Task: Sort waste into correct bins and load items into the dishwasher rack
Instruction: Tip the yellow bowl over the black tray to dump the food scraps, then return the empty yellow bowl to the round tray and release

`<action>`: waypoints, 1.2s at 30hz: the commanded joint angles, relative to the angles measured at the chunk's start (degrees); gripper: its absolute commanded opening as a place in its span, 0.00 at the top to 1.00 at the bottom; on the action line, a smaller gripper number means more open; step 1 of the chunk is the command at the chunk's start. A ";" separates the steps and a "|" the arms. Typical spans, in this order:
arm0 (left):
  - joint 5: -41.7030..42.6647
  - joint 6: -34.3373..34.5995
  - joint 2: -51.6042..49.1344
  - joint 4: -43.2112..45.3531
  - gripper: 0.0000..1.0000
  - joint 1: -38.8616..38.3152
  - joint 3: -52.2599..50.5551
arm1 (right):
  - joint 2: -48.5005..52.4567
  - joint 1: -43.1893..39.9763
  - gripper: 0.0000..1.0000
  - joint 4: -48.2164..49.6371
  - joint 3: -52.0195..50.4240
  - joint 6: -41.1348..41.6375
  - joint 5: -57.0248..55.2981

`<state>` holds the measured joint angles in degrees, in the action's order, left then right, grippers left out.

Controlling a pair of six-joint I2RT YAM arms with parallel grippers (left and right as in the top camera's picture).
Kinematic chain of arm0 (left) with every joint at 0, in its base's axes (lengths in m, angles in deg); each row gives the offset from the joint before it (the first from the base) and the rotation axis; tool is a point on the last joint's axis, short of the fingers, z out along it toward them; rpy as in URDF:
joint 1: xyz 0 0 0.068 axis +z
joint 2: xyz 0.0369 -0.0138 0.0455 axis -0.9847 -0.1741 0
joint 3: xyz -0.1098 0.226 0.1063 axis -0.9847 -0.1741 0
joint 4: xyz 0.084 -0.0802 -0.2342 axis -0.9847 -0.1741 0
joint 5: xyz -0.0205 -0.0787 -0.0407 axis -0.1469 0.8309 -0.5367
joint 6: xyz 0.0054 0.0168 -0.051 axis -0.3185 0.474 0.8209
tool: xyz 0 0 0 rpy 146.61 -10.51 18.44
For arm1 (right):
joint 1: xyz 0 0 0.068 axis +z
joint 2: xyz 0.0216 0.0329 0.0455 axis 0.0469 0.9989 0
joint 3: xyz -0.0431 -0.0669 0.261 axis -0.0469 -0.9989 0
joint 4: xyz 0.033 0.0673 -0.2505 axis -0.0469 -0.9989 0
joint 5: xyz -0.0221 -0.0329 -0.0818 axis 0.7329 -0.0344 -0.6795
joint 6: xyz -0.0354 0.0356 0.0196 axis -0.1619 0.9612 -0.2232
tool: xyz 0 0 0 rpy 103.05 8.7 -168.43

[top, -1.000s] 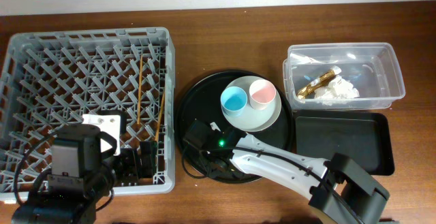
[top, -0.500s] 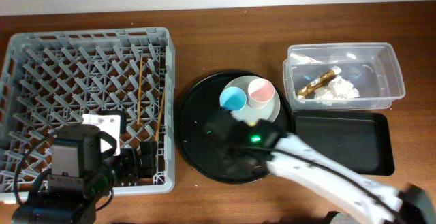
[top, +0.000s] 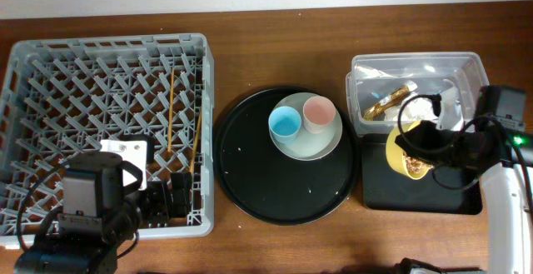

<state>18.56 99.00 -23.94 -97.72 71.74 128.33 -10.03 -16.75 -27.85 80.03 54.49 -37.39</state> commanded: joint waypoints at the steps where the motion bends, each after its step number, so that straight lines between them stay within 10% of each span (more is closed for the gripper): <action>1: -0.09 0.46 0.17 0.09 0.01 -0.07 0.15 | 3.10 -6.84 0.96 3.39 -6.03 -4.61 11.54; 7: -0.09 0.46 0.17 0.09 0.01 -0.07 0.15 | 9.60 -15.52 0.96 19.47 -18.78 -4.55 24.96; 20: -0.09 0.46 0.17 0.09 0.01 -0.07 0.15 | 13.51 -27.52 0.96 19.54 -22.69 -7.96 54.03; 36: -0.09 0.46 0.17 0.09 0.01 -0.07 0.15 | 13.42 -27.52 0.96 14.14 -22.67 -1.79 53.13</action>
<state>18.53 99.00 -23.94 -97.74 71.74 128.33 3.36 -44.05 -11.43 57.32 53.20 14.83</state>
